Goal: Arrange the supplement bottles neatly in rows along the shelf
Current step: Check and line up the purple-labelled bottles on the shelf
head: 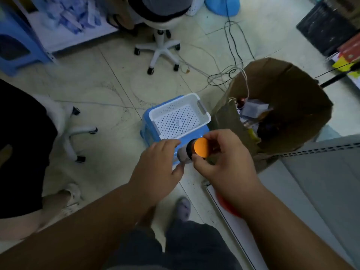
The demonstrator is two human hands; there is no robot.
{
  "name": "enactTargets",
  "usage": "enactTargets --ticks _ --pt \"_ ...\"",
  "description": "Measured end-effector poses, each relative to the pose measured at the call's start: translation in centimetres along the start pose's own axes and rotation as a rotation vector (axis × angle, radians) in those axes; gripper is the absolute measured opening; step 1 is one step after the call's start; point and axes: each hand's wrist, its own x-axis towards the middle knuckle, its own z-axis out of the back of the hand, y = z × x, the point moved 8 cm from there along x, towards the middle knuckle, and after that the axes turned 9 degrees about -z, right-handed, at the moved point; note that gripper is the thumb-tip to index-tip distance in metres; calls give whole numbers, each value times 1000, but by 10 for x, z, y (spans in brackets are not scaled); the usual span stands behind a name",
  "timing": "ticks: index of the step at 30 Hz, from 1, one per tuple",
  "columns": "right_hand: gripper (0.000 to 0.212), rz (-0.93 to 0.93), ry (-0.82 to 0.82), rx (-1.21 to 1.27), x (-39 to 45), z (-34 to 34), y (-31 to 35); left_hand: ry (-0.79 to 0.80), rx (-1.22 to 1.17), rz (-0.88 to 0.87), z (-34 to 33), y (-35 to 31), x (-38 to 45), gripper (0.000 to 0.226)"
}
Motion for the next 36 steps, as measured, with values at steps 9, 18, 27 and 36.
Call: enactTargets --ticks 9,18,27,36 --pt "37 38 69 -126 168 -148 -65 -10 54 218 -76 129 46 36" --pt "42 89 321 -311 211 -254 -115 -3 -17 309 -115 175 45 39" --pt "53 95 255 -281 189 -215 -90 19 4 258 -81 148 44 38" --pt "49 41 -101 -90 39 -13 2 -20 20 -46 35 12 16 33"
